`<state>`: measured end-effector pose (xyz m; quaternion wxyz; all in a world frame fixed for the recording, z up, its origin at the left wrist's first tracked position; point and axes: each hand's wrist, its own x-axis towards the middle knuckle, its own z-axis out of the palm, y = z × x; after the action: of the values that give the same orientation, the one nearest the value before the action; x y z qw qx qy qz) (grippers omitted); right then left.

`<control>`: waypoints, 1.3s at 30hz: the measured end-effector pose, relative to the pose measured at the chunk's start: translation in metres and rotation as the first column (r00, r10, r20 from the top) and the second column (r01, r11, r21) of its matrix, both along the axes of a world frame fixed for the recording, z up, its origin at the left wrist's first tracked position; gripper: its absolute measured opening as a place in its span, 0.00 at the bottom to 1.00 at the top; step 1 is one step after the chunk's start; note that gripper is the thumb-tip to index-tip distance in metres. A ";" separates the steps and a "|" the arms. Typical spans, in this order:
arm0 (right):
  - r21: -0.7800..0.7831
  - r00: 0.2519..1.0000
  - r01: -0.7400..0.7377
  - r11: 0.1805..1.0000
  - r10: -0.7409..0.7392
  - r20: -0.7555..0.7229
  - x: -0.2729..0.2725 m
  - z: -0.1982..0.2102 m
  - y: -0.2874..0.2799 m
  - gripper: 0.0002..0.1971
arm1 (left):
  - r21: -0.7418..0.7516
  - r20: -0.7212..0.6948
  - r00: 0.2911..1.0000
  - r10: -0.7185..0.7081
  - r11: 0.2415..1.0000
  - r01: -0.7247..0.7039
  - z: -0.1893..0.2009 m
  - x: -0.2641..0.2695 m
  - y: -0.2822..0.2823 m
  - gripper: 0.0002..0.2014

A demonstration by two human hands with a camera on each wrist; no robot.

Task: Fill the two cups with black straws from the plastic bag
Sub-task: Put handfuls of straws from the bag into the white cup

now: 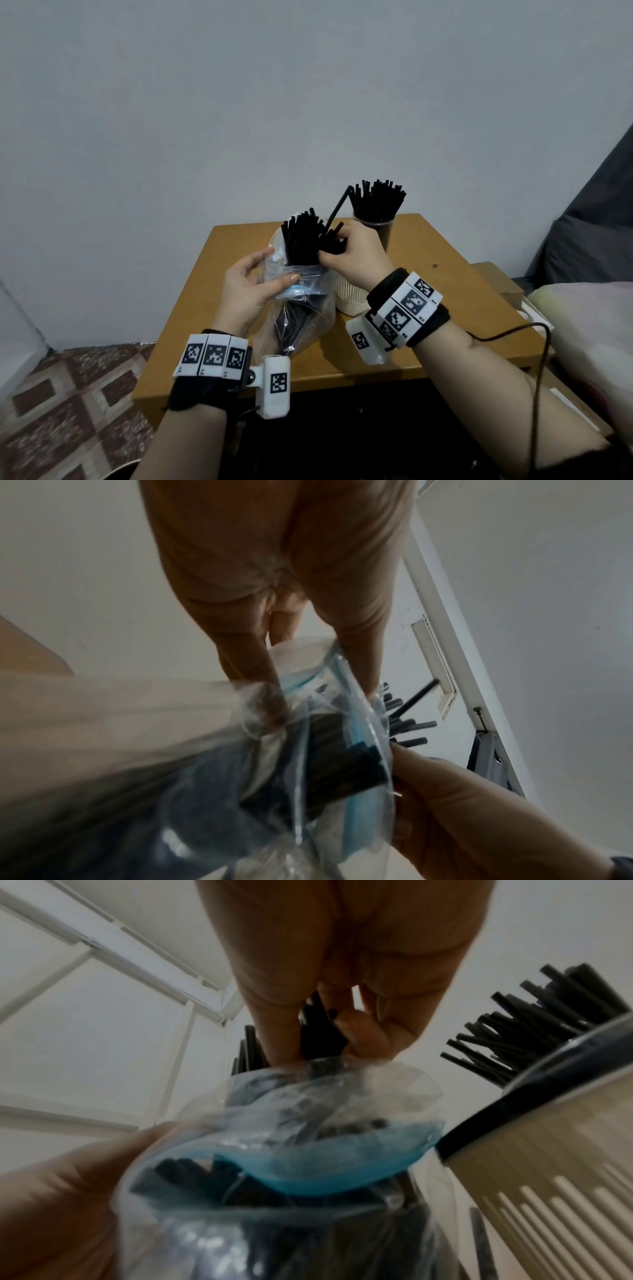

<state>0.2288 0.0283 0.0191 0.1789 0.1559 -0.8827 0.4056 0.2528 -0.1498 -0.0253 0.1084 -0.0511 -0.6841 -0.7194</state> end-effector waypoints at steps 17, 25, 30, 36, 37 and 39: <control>-0.378 0.990 -0.025 0.925 0.075 0.120 -0.011 0.033 0.016 0.04 | 0.013 0.023 0.998 0.067 0.998 -0.067 -0.003 -0.006 0.000 0.32; -0.742 0.881 -0.175 0.647 0.439 0.175 -0.018 -0.003 0.016 0.26 | 0.040 0.050 0.995 0.091 0.995 -0.093 -0.003 -0.009 -0.001 0.36; -0.466 0.941 -0.232 0.854 0.318 0.115 -0.016 -0.014 0.017 0.15 | 0.042 0.051 0.995 0.090 0.995 -0.092 -0.005 -0.011 0.000 0.35; -0.296 0.997 -0.041 0.954 0.060 0.055 -0.022 -0.011 0.009 0.10 | 0.034 0.040 0.996 0.078 0.996 -0.080 -0.003 -0.009 0.003 0.32; -0.324 0.998 -0.038 0.945 0.052 0.037 -0.022 -0.011 0.009 0.09 | 0.036 0.038 0.996 0.076 0.996 -0.078 -0.003 -0.009 0.002 0.31; -0.419 0.999 -0.035 0.907 0.038 -0.001 -0.021 -0.012 0.010 0.05 | 0.032 0.029 0.997 0.073 0.997 -0.074 -0.003 -0.009 0.001 0.32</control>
<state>0.2079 0.0383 0.0074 0.1976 0.1290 -0.7728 0.5891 0.2439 -0.1484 -0.0284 0.1261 -0.0139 -0.6751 -0.7267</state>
